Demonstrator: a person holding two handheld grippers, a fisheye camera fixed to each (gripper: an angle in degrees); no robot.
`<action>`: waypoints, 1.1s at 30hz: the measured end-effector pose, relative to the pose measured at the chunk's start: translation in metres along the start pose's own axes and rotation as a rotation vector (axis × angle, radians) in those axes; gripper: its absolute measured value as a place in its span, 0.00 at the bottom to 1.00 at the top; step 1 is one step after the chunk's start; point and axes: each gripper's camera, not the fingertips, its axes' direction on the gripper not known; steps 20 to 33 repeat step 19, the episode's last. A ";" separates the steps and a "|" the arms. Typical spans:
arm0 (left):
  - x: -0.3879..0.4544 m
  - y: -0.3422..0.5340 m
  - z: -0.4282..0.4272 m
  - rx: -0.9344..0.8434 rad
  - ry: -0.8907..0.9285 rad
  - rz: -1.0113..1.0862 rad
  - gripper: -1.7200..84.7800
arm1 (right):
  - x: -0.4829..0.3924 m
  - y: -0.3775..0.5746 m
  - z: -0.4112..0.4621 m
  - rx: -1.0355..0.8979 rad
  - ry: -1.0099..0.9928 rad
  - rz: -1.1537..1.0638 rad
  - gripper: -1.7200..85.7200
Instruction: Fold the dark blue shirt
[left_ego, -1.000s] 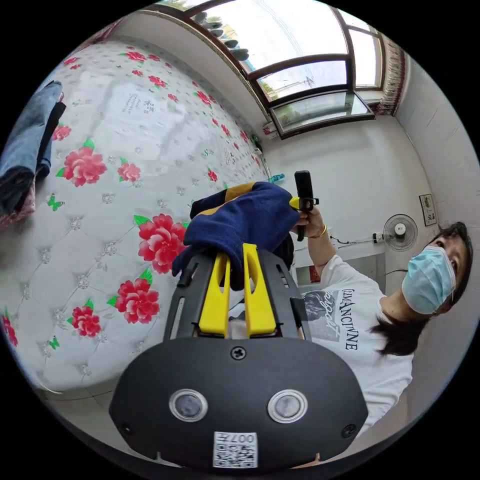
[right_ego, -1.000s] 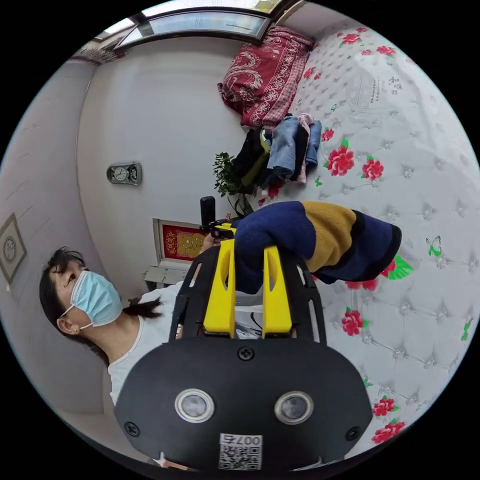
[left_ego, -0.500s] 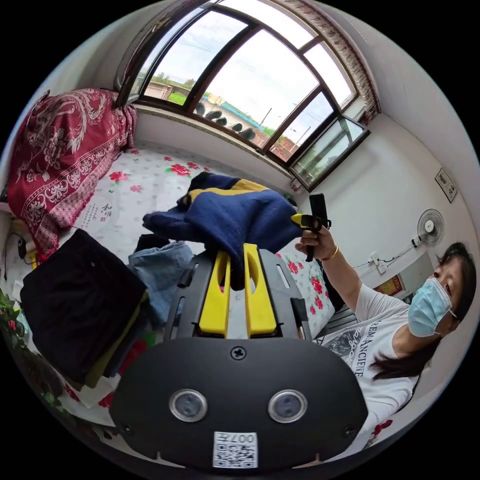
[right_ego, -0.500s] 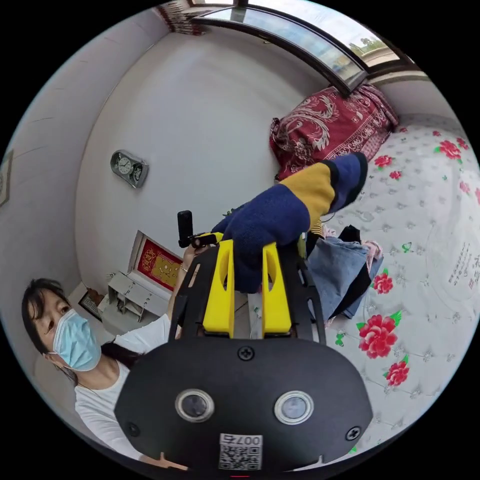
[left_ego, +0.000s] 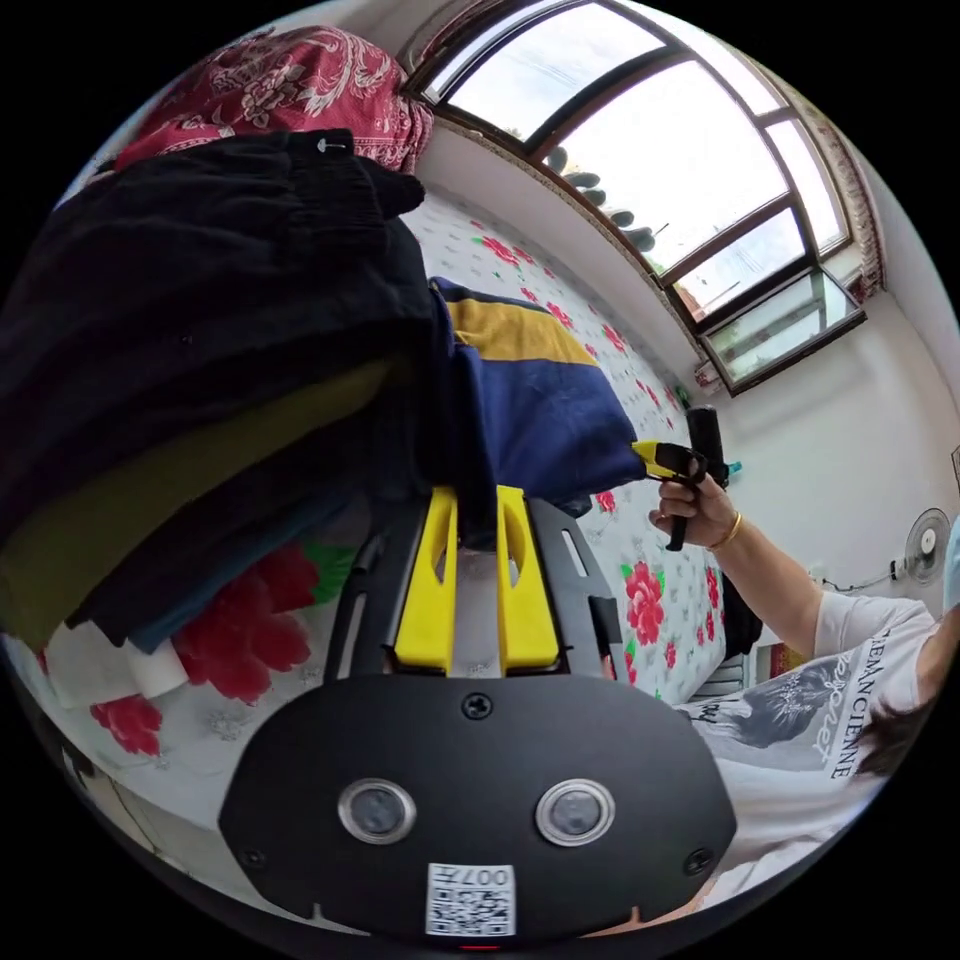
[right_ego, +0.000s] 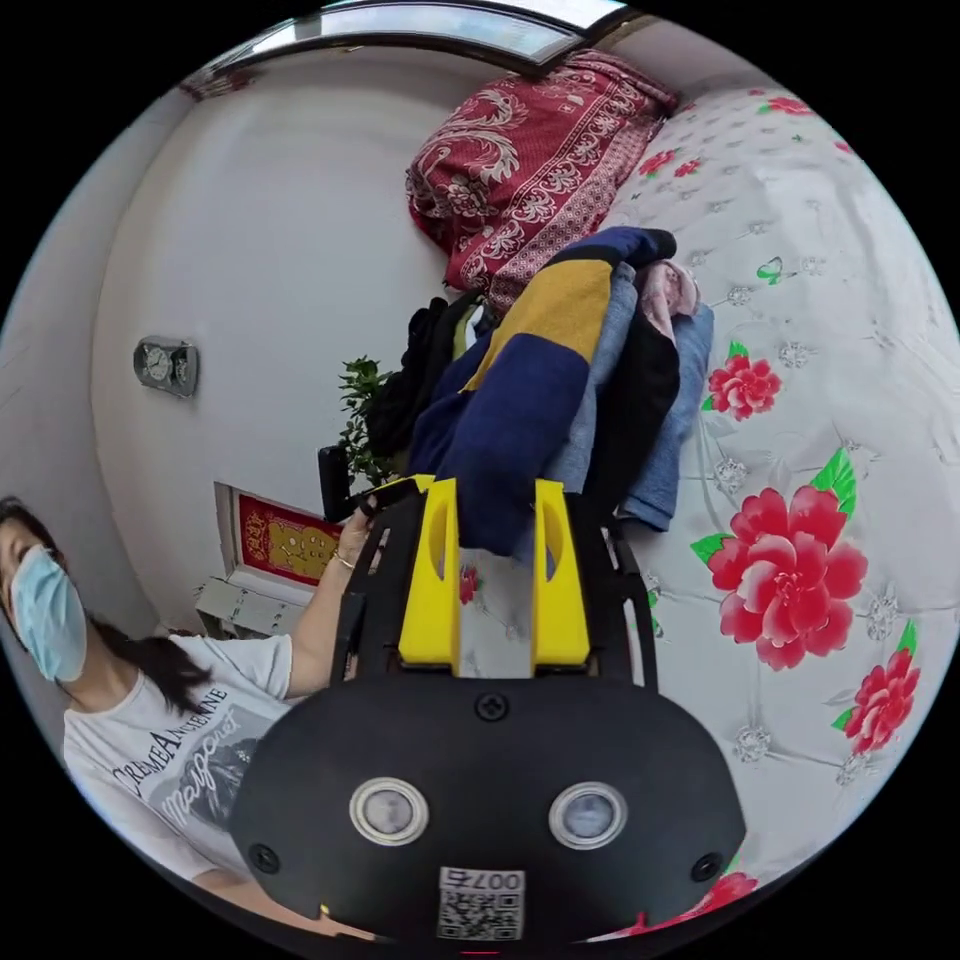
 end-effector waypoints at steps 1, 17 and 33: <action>0.008 0.017 -0.004 0.031 -0.049 -0.007 0.10 | -0.011 0.013 -0.008 0.007 0.033 -0.031 0.12; 0.327 0.188 0.082 0.243 -0.080 0.541 0.01 | -0.272 0.363 -0.205 0.517 0.547 -0.418 0.04; 0.364 0.197 0.100 0.255 0.012 0.606 0.01 | -0.292 0.402 -0.212 0.592 0.685 -0.477 0.03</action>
